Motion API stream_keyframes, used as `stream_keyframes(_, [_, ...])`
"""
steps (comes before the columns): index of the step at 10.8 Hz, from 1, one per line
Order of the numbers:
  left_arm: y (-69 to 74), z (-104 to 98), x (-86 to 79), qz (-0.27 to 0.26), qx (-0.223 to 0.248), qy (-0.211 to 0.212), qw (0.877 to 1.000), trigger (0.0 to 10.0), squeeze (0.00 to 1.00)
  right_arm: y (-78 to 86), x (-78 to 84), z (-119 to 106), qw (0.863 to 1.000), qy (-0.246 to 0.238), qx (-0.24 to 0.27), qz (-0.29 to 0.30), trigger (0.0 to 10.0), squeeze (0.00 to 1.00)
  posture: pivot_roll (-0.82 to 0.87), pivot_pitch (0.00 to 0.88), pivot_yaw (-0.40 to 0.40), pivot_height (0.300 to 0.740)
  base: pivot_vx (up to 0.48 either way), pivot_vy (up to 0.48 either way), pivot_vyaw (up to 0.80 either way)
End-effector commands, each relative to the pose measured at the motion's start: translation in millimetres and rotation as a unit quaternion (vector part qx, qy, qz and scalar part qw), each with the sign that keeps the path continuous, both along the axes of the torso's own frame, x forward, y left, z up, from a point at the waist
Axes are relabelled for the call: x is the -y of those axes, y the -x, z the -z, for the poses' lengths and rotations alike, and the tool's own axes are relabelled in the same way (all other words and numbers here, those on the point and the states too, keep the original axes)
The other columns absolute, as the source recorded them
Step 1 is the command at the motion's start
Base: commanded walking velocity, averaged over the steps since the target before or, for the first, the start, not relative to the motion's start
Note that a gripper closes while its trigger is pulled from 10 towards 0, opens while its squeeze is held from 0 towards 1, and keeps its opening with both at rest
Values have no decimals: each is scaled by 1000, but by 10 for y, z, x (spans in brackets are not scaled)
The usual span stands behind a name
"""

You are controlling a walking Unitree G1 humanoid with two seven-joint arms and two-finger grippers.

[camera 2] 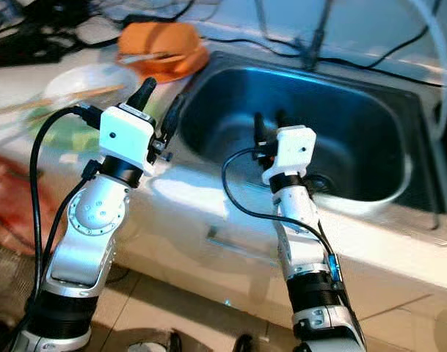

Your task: Kitchen organization

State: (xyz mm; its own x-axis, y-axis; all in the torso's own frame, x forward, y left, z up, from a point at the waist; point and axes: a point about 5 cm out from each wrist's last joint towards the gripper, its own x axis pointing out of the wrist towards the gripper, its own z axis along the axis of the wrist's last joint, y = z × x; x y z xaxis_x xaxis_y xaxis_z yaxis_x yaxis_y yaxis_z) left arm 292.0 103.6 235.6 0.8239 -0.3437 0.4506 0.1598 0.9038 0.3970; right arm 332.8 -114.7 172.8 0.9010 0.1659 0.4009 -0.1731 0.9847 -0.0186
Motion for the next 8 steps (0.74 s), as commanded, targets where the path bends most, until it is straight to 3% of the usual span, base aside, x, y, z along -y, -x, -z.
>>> stream_keyframes(1, [30,-13,11,3,7,-7,1000,10000,0,12,-14,-2,1000,-2,0,-5,10000,0,51,96,-39,740,0,0,0])
stream_keyframes(4, [24,1,22,4,2,-7,1000,10000,0,7,-9,4,1000,-3,-4,-5,10000,0,53,97,-41,740,-217,0,0])
stream_keyframes(8, [2,42,8,-7,-5,-13,1000,10000,0,8,-10,31,1000,-2,-11,-5,10000,0,52,97,-41,740,0,0,0])
